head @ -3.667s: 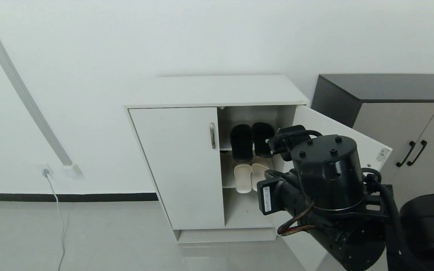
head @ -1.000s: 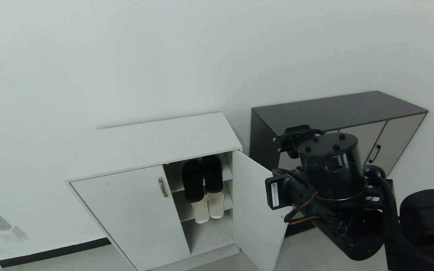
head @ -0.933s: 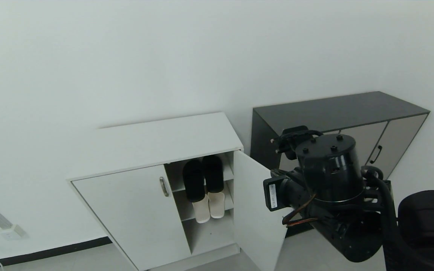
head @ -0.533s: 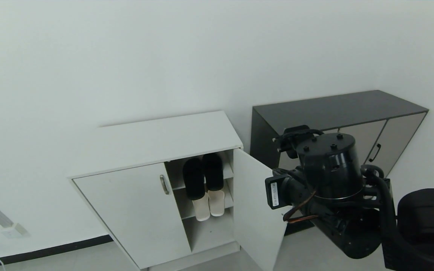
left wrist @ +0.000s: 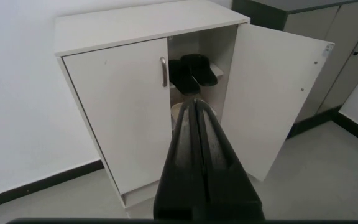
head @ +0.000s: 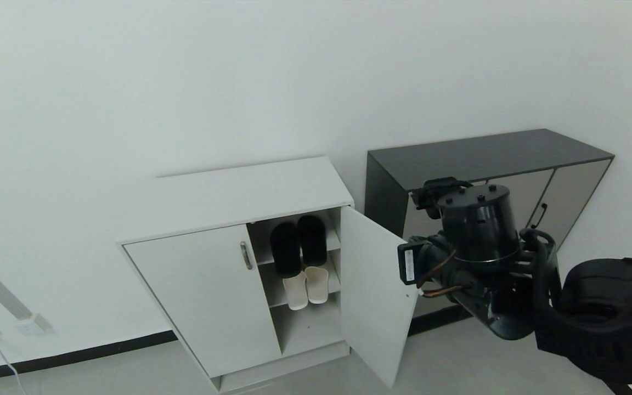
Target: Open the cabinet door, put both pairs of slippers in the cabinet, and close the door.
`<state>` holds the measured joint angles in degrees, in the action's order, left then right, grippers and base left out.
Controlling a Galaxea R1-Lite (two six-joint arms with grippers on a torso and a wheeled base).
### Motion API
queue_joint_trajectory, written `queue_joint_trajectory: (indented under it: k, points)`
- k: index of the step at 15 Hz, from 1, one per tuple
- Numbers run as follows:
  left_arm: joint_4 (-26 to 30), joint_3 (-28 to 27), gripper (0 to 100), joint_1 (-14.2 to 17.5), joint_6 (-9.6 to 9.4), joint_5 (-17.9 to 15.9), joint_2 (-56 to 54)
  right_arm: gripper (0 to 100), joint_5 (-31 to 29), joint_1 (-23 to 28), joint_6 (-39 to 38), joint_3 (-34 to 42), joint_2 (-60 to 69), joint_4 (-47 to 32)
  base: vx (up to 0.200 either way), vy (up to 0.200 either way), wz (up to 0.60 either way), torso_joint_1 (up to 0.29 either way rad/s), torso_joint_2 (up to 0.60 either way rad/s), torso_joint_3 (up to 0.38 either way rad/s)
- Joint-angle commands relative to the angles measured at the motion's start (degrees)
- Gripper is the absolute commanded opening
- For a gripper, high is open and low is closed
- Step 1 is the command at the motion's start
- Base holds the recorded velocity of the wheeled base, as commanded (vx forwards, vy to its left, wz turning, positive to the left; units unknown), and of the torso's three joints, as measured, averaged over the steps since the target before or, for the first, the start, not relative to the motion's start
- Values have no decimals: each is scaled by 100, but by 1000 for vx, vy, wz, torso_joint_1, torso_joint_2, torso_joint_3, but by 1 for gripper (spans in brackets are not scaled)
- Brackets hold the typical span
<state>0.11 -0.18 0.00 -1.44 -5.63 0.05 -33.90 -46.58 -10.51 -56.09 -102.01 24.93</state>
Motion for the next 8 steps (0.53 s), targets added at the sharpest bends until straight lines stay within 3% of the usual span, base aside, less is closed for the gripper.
queue_joint_trajectory:
  k: [1,8]
  points:
    - [-2,1,0,0,3,1,4,0,420,677,172,-376,-504,267,0,0,0,0,0,0]
    - [-2,1,0,0,3,1,4,0,1316,1898,146,-2723,-2148,-348,0,0,0,0,0,0]
